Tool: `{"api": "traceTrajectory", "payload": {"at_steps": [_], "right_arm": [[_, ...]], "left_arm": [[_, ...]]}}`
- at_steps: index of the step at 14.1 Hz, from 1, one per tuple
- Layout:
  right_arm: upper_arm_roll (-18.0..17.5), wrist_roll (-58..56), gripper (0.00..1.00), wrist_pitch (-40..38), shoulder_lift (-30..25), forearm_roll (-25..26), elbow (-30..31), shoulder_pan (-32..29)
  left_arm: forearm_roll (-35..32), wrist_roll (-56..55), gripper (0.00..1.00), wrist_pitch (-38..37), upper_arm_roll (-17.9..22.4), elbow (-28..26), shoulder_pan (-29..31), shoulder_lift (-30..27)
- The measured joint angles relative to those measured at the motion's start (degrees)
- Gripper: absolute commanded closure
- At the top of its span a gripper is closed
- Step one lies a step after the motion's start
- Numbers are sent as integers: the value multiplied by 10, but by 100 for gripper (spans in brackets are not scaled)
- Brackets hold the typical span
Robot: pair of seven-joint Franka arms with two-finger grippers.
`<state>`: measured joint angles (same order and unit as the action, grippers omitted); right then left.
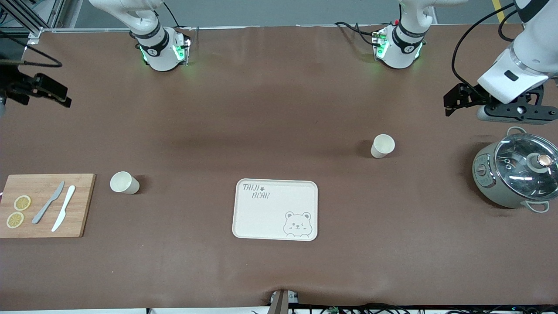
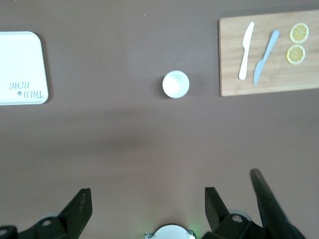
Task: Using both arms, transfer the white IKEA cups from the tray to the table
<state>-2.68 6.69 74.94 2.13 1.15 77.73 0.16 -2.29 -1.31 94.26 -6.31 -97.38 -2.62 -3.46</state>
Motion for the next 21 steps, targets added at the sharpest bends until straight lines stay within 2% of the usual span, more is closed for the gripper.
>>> {"api": "traceTrajectory", "payload": {"at_steps": [3,6,21], "right_arm": [[5,-36,0,23,-34,0,43,-9],[8,-107,0,35,-37,0,52,-22],[8,-125,0,45,-37,-20,60,-38]], "left_arm": [[2,0,0,2,0,0,0,2],[2,0,0,2,0,0,0,3],[2,0,0,5,0,0,0,6]]}}
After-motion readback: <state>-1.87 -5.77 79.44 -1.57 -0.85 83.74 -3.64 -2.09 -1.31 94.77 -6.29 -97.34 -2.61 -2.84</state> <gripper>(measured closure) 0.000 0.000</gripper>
